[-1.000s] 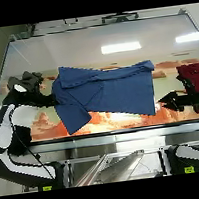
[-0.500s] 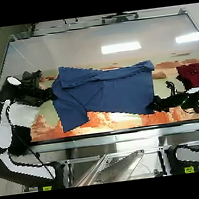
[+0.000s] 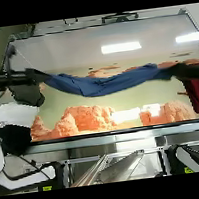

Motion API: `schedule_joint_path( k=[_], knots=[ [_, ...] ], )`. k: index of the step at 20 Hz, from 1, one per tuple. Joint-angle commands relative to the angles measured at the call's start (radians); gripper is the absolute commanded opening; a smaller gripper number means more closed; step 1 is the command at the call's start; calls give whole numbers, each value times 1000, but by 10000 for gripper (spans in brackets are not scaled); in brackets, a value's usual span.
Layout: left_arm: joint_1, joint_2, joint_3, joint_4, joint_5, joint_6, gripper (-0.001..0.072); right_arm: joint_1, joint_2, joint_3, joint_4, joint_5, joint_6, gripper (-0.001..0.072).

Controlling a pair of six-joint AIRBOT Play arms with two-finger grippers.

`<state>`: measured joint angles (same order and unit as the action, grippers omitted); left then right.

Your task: Fold the shirts.

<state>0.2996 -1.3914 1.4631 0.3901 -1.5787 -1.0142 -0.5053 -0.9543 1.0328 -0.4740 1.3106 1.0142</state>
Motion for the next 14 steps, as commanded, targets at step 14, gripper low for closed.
schedule_joint_path(
  k=[14],
  knots=[
    [569, 538, 6, -879, 50, 162, 24, -249, 351, 562, 182, -161, -23, 15]
  ],
)
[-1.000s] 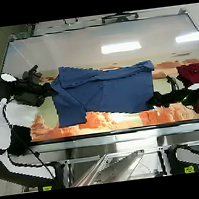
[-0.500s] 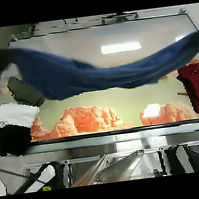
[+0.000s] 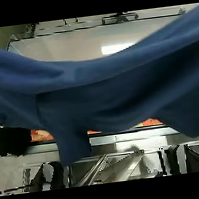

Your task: Fold the shirts.

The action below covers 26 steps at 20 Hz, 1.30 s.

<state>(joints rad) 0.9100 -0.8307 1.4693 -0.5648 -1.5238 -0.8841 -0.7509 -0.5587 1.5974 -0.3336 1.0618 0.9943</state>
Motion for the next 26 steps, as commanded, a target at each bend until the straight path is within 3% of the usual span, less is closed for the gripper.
schedule_joint_path(
  k=[1, 3, 7, 10, 12, 15, 19, 26],
  knots=[
    [-93, -46, 0, 180, -2, 48, 24, 1, -79, -43, 79, 153, -3, 14],
    [-251, -114, -8, 422, 41, 45, 24, 29, -130, -173, 91, 189, -7, 14],
    [-572, -312, -94, 740, 100, 1, 22, 190, -254, -492, 49, 155, -93, 14],
    [-750, -489, -183, 903, 274, 2, 22, 345, -400, -671, -52, -40, -140, 13],
    [-784, -618, -192, 940, 391, 2, 23, 409, -544, -698, -85, -163, -175, 13],
    [-784, -828, -110, 940, 436, 25, 24, 442, -795, -644, -30, -233, -258, 13],
    [-784, -1037, 62, 938, 476, 4, 22, 441, -1084, -431, 7, -212, -262, 13],
    [-711, -1164, 353, 941, 447, -68, 20, 412, -1313, 0, -53, -21, -108, 13]
  ],
)
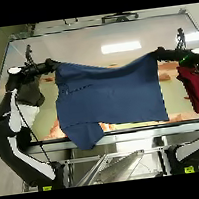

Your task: Fold the shirts.

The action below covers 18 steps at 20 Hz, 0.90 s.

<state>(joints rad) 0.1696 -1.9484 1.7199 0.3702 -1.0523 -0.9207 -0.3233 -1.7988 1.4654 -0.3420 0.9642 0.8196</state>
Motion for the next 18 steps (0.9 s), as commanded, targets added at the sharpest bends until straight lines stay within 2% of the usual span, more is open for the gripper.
schedule_joint_path(
  k=[1, 3, 9, 12, 14, 18],
  knots=[
    [43, -51, 127, 6, -48, -32, 20, -31, -73, 136, -75, 85, 80, 13],
    [61, -53, 149, 6, -68, -31, 21, -64, -75, 136, -124, 112, 113, 13],
    [23, -88, 147, 117, -145, -39, 19, -77, -117, 135, -176, 270, 66, 14],
    [-10, -81, 147, 308, -150, -109, 10, -48, -134, 135, -275, 282, 54, 14],
    [-33, -76, 147, 454, -150, -159, 10, -29, -134, 135, -369, 256, 87, 14],
    [-79, -77, 147, 647, -155, -224, 11, -3, -134, 135, -548, 229, 146, 14]
  ],
)
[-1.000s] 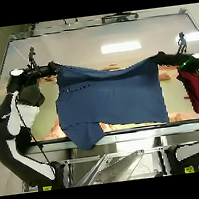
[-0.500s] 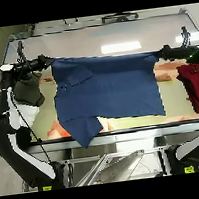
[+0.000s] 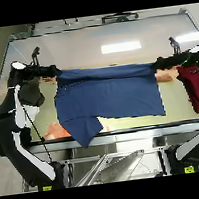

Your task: Fold the shirts.

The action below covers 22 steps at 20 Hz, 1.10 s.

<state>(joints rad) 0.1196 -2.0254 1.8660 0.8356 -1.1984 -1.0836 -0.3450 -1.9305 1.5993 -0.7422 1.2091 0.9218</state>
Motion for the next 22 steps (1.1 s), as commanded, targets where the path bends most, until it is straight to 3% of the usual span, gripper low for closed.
schedule_joint_path(
  k=[1, 9, 10, 11, 17, 18, 20, 22],
  knots=[
    [-36, 0, 1, 227, -16, -81, 11, 26, -2, 0, -191, -20, 57, 14],
    [-77, 2, 2, 299, -34, -128, 16, 74, -2, 1, -226, -38, 94, 36],
    [-79, 8, 2, 299, -46, -138, 151, 74, 2, 2, -227, -34, 109, 230],
    [-78, 19, 2, 301, -59, -148, 303, 72, 13, 3, -231, -18, 129, 341],
    [7, 210, -44, 414, -294, -329, 301, -3, 230, -30, -452, 166, 319, 344],
    [15, 267, -114, 414, -315, -334, 298, -23, 274, -83, -452, 187, 335, 343],
    [16, 409, -322, 423, -310, -319, 190, -70, 377, -261, -455, 187, 344, 342],
    [16, 573, -581, 428, -267, -319, 193, -141, 475, -453, -474, 158, 354, 346]
  ],
)
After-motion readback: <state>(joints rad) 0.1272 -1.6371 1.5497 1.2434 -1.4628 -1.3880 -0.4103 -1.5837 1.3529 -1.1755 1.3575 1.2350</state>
